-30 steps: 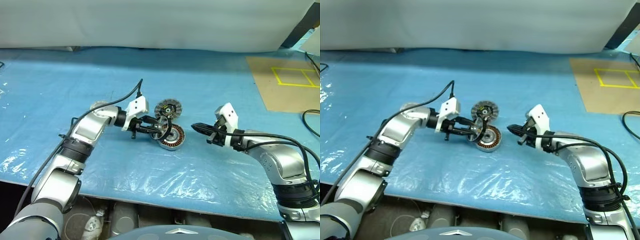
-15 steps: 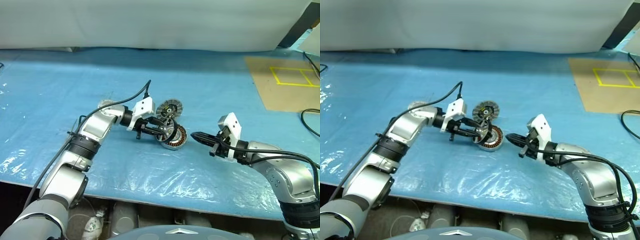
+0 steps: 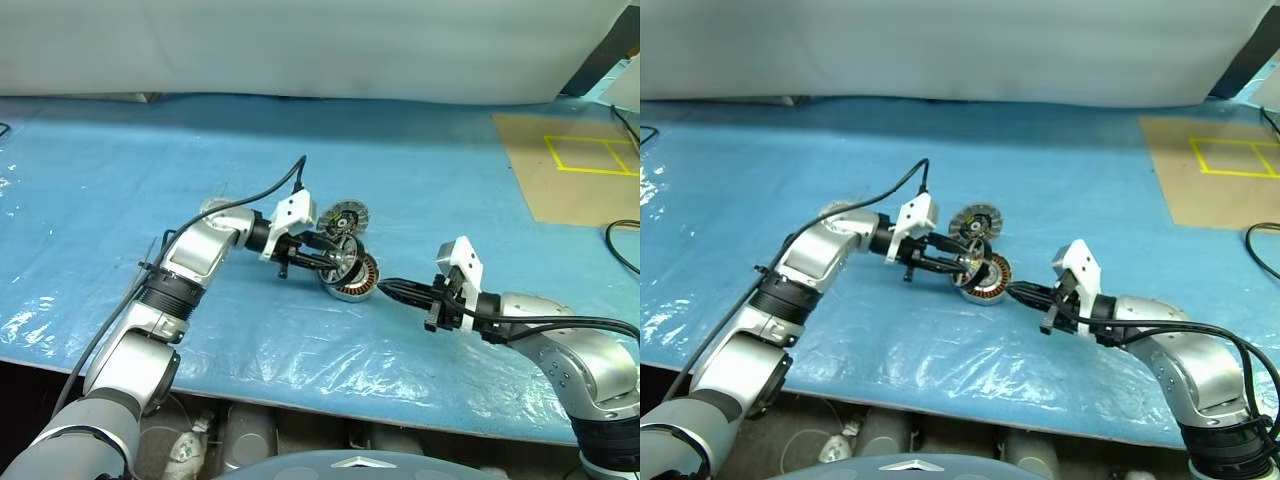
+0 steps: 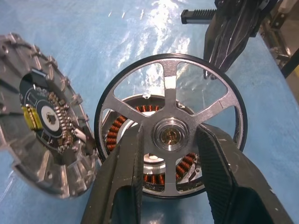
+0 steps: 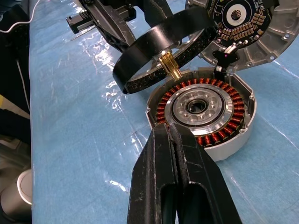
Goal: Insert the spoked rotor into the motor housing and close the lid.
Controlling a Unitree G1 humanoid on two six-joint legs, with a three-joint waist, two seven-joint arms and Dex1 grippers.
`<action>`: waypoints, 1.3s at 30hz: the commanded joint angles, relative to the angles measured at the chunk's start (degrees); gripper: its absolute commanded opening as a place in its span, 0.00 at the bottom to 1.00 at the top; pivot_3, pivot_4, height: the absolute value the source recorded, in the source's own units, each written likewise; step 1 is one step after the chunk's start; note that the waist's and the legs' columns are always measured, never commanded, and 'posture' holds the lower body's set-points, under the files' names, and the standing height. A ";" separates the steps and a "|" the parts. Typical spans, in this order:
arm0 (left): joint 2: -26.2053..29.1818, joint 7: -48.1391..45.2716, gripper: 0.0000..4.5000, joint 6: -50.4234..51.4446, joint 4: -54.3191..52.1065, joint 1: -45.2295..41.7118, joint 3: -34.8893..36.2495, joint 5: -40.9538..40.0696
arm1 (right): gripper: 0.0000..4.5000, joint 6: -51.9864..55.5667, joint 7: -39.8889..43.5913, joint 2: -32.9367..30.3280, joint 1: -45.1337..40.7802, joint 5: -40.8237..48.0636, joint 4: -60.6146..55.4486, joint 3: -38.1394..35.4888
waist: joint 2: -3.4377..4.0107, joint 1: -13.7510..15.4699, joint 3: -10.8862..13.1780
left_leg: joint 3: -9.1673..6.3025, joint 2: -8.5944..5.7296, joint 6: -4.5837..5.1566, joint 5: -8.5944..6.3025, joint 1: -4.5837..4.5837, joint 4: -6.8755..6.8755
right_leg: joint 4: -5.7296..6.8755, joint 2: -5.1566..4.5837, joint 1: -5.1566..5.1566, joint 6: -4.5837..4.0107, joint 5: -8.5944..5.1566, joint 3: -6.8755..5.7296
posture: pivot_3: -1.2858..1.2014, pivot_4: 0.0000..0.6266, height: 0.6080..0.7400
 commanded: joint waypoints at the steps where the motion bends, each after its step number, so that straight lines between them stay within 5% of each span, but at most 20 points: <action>1: 0.08 0.25 0.30 0.63 -2.52 -1.45 1.99 -1.85 | 0.00 -1.53 0.36 -0.48 -1.06 0.66 -0.29 -0.87 | 0.00 -0.04 0.00 | 0.00 0.00 0.00 0.00 0.00 0.00 | 0.00 0.00 0.00 0.00 0.00 0.00 | 0.52 0.24 1.00; 39: -1.61 0.68 0.30 -5.97 5.30 -0.39 -2.36 4.95 | 0.00 -2.80 -2.92 -0.66 0.73 -1.67 0.61 -0.07 | 0.00 -0.10 0.00 | -0.04 -0.02 0.00 0.00 0.08 -0.01 | -0.05 -0.01 0.12 0.01 0.00 -0.01 | 0.52 0.24 1.00</action>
